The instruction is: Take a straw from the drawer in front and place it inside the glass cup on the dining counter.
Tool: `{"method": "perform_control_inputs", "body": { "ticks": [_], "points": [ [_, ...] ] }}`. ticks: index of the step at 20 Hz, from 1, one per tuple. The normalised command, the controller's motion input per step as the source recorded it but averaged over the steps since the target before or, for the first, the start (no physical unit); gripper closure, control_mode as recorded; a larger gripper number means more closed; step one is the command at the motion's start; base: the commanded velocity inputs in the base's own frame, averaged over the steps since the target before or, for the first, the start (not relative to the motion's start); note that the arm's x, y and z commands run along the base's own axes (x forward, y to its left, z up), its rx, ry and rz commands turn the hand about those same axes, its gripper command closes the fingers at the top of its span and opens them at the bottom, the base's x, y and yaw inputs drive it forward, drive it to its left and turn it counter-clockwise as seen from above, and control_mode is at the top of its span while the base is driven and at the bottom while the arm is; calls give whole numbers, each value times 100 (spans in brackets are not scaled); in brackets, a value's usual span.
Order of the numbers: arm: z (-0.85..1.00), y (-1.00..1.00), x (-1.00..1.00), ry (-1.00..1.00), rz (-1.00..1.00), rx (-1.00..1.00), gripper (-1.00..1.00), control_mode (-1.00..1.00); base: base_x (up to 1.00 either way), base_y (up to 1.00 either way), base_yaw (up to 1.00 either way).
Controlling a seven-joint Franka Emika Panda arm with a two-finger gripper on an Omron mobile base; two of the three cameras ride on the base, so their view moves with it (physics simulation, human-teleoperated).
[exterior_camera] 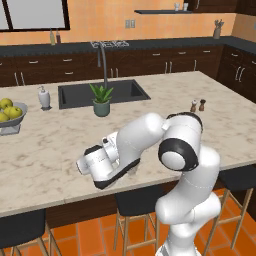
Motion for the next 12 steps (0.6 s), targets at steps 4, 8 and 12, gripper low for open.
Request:
{"method": "perform_control_inputs", "body": {
  "ticks": [4,8,12],
  "points": [
    [16,24,0,-13,0,0,100,-100,0,0,0],
    [11,24,0,-11,0,0,100,-100,0,0,0],
    [2,2,1,-9,0,0,100,-100,0,0,0]
  ]
}}
